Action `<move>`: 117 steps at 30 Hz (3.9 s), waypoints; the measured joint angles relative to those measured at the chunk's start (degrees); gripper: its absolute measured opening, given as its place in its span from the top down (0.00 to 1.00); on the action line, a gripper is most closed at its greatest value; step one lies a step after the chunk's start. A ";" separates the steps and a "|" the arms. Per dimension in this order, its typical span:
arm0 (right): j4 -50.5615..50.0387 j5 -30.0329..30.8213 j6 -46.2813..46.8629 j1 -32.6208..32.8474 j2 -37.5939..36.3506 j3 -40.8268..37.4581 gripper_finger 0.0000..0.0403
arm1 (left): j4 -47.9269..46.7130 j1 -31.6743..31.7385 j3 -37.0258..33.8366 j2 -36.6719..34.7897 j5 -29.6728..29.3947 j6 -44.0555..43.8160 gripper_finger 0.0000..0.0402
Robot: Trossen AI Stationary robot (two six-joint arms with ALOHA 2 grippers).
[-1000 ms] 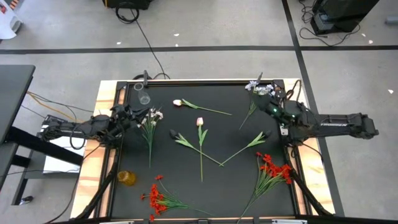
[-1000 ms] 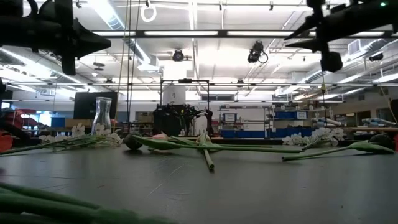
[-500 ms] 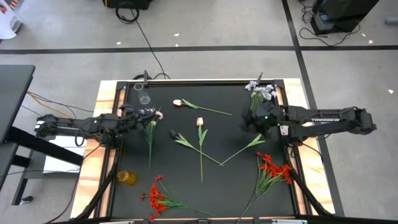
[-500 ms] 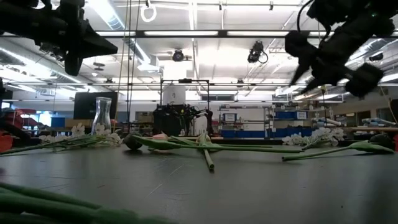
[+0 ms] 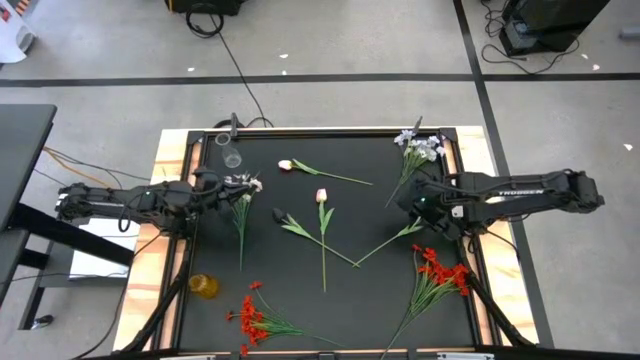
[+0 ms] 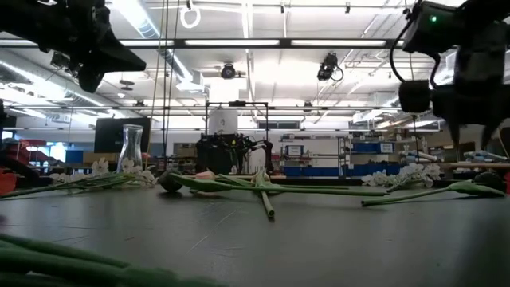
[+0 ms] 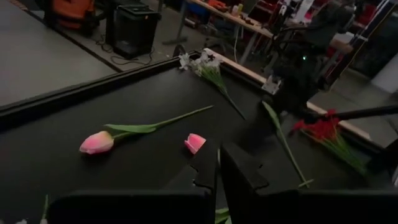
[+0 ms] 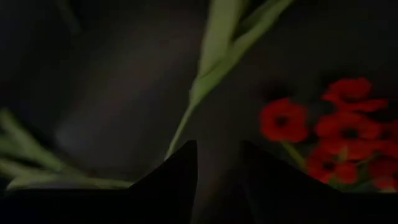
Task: Sort flowers into vase by color
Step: Put the black flower into the transparent vase
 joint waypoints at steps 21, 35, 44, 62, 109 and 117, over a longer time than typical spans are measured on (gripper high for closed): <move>5.73 8.62 8.58 -0.88 18.64 -0.22 0.55 | -1.08 0.02 0.04 0.00 -0.02 3.52 0.80; 10.05 11.17 6.82 -0.68 24.18 0.02 0.80 | -1.66 0.02 0.04 0.00 -0.04 3.55 0.78; 11.17 22.05 5.21 0.25 20.38 1.87 0.92 | -0.76 0.02 0.04 0.00 -0.04 1.67 0.78; 37.01 33.60 -50.66 -7.46 20.34 13.03 0.97 | 15.43 3.04 0.12 4.99 0.44 -3.57 0.66; 48.18 -7.51 -117.21 -9.01 65.59 83.87 0.95 | 11.70 4.88 13.88 13.18 -0.27 9.34 0.42; 48.72 -8.85 -117.18 -8.57 69.21 88.71 0.95 | 12.64 7.68 13.88 13.92 -0.52 10.95 0.42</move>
